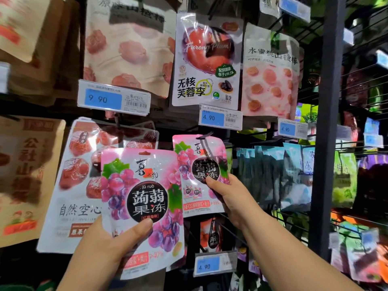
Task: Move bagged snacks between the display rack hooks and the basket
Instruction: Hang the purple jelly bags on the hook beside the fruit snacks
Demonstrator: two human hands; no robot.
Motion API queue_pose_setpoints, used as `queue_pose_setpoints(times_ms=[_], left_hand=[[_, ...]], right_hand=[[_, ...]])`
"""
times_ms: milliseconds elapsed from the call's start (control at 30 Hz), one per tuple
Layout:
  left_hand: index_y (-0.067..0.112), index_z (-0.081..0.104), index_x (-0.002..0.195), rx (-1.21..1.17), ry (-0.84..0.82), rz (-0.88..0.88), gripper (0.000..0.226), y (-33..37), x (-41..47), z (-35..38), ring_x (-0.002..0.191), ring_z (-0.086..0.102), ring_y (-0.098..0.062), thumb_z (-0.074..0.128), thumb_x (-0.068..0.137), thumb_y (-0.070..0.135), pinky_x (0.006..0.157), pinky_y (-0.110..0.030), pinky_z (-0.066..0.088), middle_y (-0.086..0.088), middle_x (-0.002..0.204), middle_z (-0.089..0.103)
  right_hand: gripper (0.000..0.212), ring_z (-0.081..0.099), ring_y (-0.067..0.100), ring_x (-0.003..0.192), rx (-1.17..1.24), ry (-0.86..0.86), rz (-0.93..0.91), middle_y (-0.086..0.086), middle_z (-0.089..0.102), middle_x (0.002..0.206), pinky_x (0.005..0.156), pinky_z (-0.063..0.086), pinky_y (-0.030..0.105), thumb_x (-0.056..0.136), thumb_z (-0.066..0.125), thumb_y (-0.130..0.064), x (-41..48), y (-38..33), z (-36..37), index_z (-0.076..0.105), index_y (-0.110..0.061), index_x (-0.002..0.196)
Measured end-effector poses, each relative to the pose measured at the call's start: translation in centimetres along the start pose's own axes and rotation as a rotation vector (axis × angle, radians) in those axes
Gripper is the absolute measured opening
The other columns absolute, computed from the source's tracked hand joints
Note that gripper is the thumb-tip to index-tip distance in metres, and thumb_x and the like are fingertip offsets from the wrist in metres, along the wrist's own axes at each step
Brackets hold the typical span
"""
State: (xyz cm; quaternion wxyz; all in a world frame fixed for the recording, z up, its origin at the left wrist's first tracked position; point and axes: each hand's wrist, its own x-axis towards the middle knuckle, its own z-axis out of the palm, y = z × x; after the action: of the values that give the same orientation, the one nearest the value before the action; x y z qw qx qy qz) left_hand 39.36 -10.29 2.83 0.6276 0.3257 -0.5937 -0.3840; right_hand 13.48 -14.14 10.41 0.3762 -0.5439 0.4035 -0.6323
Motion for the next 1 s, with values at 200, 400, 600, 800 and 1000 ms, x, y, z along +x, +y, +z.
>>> queue_pose_setpoints(times_ms=[200,400,600,800,1000], left_hand=[[0.028,0.072,0.098,-0.026,-0.043,0.052,0.06,2.4,0.1,2.3,0.086,0.074,-0.026,0.094,0.046,0.045,0.084,-0.05,0.055,-0.002,0.092,0.077],[0.037,0.069,0.102,0.043,-0.047,0.082,0.048,2.8,0.7,4.0,0.088,0.073,-0.015,0.082,0.057,0.047,0.087,-0.045,0.055,0.007,0.095,0.076],[0.021,0.067,0.105,0.065,-0.099,0.106,0.051,2.6,1.2,6.0,0.079,0.072,-0.01,0.084,0.062,0.042,0.068,-0.021,0.052,0.004,0.089,0.077],[0.025,0.068,0.106,0.056,-0.088,0.102,0.038,1.8,2.1,8.9,0.075,0.069,-0.006,0.077,0.076,0.048,0.071,-0.027,0.05,0.01,0.085,0.075],[0.026,0.065,0.102,0.123,-0.042,0.176,0.018,2.7,3.1,11.4,0.072,0.066,0.005,0.065,0.088,0.037,0.059,-0.006,0.044,0.011,0.086,0.073]], right_hand=[[0.026,0.066,0.034,0.103,-0.114,0.025,0.095,0.016,0.069,0.115,0.1,0.048,0.058,0.097,0.06,-0.034,1.0,1.4,0.5,0.057,-0.012,0.112],[0.029,0.052,0.017,0.109,-0.501,0.262,-0.229,-0.005,0.055,0.117,0.091,0.04,0.033,0.093,0.064,-0.038,-1.7,0.3,-0.3,0.045,-0.028,0.113],[0.043,0.063,0.015,0.113,-0.235,-0.273,-0.085,-0.004,0.068,0.12,0.093,0.049,0.03,0.085,0.07,-0.05,-4.7,-0.2,0.0,0.059,-0.027,0.119],[0.033,0.07,0.027,0.1,-0.072,-0.23,-0.126,0.01,0.074,0.108,0.081,0.056,0.032,0.091,0.063,-0.002,-5.1,-0.4,-1.0,0.055,-0.012,0.123],[0.034,0.073,0.021,0.089,-0.08,-0.101,-0.196,0.004,0.075,0.099,0.076,0.058,0.041,0.093,0.061,-0.002,-4.9,-1.1,-2.2,0.055,-0.015,0.124]])
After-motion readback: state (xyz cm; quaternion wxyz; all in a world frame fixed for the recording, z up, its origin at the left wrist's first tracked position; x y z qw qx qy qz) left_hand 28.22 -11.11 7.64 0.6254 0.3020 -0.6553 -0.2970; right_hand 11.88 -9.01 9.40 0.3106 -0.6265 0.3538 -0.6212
